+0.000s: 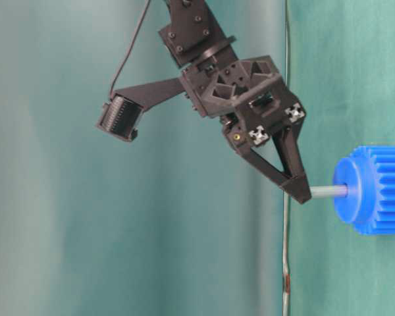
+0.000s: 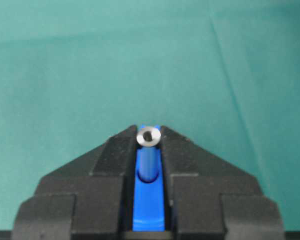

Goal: Insert the shaft placed at a random location into the center hole of the medium gear at another random location.
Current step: 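Align the held shaft with the gear's center hole and lower it in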

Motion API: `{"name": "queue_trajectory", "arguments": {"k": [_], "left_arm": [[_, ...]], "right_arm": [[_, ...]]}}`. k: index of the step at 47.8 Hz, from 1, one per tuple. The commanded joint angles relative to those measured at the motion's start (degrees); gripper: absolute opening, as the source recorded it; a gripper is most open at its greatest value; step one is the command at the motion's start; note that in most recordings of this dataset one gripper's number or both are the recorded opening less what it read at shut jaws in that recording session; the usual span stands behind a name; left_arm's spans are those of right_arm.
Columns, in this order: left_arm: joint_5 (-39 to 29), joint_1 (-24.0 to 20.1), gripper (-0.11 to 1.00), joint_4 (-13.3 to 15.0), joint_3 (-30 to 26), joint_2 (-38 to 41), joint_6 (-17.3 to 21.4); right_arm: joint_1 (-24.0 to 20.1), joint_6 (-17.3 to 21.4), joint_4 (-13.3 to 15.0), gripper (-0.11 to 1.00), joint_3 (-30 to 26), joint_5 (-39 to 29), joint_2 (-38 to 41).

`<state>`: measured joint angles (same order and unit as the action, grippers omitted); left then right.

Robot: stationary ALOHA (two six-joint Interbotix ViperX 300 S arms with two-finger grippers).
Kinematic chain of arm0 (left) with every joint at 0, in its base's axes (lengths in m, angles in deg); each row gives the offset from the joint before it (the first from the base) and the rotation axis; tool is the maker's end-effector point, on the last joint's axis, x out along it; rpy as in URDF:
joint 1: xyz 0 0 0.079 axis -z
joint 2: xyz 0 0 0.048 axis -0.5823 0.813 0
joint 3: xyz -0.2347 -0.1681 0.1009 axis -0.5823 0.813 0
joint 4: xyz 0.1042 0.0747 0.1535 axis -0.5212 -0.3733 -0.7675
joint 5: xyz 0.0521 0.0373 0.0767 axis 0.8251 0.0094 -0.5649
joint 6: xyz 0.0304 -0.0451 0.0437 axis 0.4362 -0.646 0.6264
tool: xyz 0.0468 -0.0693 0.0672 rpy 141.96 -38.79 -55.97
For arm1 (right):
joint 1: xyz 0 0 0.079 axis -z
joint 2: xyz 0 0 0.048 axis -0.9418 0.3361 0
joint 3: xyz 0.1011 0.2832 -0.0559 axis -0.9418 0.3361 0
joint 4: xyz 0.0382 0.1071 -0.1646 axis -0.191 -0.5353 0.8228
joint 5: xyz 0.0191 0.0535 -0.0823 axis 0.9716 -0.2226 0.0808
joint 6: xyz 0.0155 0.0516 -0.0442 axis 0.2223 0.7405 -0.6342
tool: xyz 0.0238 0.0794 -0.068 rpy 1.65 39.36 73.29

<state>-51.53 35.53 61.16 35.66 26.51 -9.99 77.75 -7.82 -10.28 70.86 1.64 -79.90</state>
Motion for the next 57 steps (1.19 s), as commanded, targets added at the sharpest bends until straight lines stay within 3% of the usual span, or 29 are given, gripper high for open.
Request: {"name": "queue_trajectory", "arguments": {"k": [1,57], "left_arm": [[0.3,-0.1,0.0,-0.2,-1.2,0.3,-0.1],[0.1,-0.1,0.0,-0.2,-1.2,0.3,0.0]], "right_arm": [[0.4,0.6,-0.2,0.13,-0.9,0.1,-1.6],[0.1,0.9,-0.2,0.13,0.2,2.2,-1.9]]}}
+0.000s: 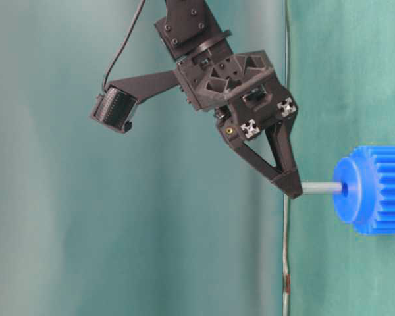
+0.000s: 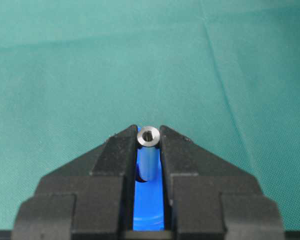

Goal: Insert the shaft placed at a random location into the center hole of the medium gear at another random location.
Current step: 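Align the held shaft with the gear's center hole and lower it in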

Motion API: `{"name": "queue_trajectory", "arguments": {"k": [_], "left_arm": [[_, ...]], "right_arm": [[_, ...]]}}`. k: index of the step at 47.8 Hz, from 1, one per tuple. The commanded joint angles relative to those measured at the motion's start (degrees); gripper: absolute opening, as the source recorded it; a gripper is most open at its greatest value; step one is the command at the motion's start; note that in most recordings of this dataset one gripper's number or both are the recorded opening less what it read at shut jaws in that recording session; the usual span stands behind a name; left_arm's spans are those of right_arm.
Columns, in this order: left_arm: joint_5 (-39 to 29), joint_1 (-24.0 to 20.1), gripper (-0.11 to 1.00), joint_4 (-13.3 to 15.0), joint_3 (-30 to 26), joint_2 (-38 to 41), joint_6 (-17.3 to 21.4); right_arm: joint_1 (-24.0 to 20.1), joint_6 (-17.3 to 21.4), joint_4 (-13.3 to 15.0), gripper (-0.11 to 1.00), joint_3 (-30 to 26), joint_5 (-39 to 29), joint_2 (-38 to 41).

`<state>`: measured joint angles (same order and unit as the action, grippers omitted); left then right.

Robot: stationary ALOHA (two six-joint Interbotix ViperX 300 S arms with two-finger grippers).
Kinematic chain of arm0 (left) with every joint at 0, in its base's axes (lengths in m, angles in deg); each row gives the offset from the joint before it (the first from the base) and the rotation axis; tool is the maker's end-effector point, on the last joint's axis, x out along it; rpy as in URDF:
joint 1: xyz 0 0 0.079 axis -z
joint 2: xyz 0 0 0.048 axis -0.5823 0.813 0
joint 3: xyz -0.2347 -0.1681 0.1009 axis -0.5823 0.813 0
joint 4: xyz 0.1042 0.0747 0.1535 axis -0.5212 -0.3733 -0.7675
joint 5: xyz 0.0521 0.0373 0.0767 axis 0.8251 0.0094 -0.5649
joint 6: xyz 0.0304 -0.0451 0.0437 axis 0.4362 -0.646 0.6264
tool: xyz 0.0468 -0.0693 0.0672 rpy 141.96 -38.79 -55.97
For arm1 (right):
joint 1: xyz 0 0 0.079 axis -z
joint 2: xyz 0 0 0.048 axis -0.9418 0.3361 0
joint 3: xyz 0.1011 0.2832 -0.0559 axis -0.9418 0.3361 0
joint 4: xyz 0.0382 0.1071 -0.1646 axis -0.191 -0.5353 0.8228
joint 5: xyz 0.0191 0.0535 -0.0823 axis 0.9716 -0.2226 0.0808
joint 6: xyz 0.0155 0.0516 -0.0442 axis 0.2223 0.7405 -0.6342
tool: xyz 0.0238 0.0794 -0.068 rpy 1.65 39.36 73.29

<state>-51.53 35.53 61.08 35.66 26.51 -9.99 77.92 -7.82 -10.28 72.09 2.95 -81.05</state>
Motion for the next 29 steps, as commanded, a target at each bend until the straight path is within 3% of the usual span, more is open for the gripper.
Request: {"name": "queue_trajectory", "arguments": {"k": [1,29], "left_arm": [[0.1,-0.1,0.0,-0.1,-1.2,0.3,0.0],[0.1,-0.1,0.0,-0.1,-1.2,0.3,0.0]], "right_arm": [[-0.1,0.9,-0.2,0.13,-1.2,0.9,-0.8],[-0.5,1.0,-0.6,0.13,-1.2,2.0,1.1]]}}
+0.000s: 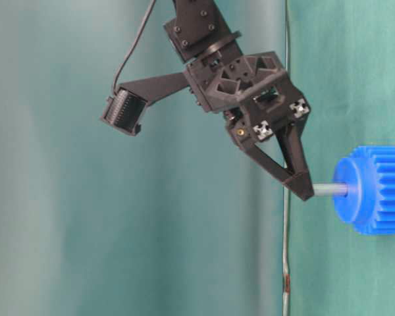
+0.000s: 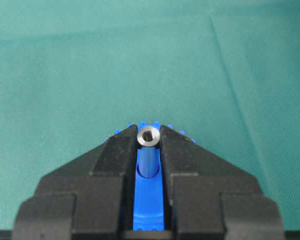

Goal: Insert the shaft placed at a random location into the center hole of the medium gear at another random location.
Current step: 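Align the held shaft with the gear's center hole and lower it in, then open the right gripper to release the shaft in the gear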

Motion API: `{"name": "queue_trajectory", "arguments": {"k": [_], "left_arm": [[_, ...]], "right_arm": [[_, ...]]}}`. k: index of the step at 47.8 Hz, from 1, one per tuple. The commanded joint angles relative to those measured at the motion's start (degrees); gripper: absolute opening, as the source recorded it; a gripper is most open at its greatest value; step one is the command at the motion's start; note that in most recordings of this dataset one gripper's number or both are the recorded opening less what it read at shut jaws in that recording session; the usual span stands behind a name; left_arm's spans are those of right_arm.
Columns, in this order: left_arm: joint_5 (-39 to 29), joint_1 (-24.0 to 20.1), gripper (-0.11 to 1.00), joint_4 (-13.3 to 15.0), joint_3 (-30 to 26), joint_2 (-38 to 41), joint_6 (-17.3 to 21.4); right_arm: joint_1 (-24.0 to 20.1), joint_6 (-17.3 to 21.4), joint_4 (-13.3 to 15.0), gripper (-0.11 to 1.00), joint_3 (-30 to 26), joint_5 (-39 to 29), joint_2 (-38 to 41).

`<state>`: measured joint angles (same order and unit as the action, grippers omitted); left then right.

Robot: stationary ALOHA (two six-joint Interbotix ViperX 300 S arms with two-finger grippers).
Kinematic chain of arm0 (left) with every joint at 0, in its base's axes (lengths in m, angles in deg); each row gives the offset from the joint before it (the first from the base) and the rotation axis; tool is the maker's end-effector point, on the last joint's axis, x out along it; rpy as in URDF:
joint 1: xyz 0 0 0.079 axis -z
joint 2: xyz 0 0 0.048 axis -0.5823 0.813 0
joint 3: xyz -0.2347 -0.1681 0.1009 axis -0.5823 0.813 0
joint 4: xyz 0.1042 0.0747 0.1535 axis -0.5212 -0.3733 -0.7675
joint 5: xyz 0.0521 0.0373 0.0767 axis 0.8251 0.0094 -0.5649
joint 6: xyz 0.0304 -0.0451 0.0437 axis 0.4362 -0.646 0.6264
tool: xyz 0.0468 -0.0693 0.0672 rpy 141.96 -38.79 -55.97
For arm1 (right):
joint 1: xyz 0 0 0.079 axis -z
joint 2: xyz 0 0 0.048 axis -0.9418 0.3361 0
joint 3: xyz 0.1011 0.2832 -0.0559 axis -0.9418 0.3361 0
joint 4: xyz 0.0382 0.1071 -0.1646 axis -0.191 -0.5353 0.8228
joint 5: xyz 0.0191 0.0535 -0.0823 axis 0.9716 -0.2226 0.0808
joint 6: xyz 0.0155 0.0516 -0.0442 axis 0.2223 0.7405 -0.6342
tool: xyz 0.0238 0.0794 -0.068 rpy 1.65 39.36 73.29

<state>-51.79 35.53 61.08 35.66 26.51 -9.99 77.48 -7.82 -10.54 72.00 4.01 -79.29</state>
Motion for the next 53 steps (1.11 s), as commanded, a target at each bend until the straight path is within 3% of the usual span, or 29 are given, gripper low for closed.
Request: {"name": "queue_trajectory", "arguments": {"k": [1,53], "left_arm": [[0.4,-0.1,0.0,-0.1,-1.2,0.3,0.0],[-0.3,-0.1,0.0,-0.1,-1.1,0.3,0.3]], "right_arm": [[-0.1,1.0,-0.4,0.13,-1.1,1.0,-0.4],[-0.2,1.0,-0.5,0.14,-1.6,1.0,2.8]]}}
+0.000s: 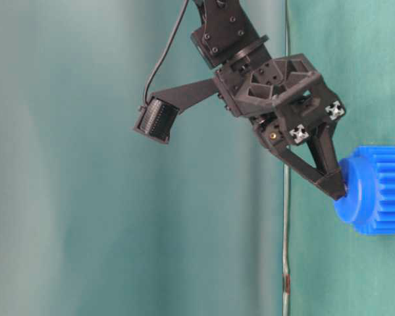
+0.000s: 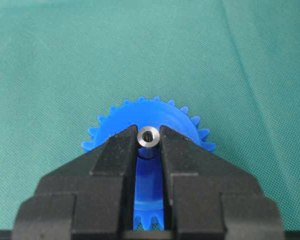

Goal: Insert the shaft placed at a random location into the center hole of the medium gear at another random location.
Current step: 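Open the right gripper to release the shaft in the gear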

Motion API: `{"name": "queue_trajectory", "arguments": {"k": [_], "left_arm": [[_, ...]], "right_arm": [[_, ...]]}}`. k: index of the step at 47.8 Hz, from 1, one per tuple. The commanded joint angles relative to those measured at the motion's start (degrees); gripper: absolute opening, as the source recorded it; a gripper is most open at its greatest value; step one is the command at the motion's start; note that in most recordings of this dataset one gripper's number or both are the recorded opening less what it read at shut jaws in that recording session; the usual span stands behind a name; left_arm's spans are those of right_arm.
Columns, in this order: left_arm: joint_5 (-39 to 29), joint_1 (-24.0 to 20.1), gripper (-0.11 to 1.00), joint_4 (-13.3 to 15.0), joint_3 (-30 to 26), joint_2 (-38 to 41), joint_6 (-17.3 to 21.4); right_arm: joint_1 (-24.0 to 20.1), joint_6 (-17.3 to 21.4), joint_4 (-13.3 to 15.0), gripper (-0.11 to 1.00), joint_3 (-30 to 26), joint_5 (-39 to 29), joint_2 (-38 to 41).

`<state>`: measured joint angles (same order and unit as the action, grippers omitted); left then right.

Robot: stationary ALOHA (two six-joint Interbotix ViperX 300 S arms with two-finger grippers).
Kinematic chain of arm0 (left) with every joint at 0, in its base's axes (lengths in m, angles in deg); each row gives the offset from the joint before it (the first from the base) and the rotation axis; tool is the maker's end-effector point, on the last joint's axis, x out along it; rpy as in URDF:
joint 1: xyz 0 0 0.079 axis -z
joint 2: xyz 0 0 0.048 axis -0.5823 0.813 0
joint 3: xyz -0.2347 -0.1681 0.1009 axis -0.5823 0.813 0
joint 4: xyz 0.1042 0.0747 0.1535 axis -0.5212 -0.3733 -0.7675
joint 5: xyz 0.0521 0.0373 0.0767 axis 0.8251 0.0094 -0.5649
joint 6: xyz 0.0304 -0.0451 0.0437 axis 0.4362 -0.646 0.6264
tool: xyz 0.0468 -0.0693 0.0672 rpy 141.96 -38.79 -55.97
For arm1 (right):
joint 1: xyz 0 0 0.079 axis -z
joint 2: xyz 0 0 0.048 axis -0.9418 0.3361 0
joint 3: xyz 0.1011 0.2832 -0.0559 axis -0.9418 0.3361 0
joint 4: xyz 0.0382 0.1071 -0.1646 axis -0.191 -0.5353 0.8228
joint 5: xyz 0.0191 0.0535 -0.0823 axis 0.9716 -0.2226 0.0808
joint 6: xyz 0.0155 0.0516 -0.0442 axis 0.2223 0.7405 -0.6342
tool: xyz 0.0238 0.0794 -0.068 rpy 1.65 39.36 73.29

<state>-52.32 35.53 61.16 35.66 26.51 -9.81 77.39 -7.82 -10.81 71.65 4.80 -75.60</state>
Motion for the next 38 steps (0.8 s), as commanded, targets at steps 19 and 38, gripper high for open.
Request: {"name": "queue_trajectory", "arguments": {"k": [19,38], "left_arm": [[0.3,-0.1,0.0,-0.2,-1.1,0.3,0.1],[0.3,-0.1,0.0,-0.2,-1.1,0.2,0.0]], "right_arm": [[-0.1,1.1,-0.3,0.88,-1.8,0.3,-1.0],[-0.1,0.9,-0.1,0.79,-1.0,-1.6,-7.1]]}}
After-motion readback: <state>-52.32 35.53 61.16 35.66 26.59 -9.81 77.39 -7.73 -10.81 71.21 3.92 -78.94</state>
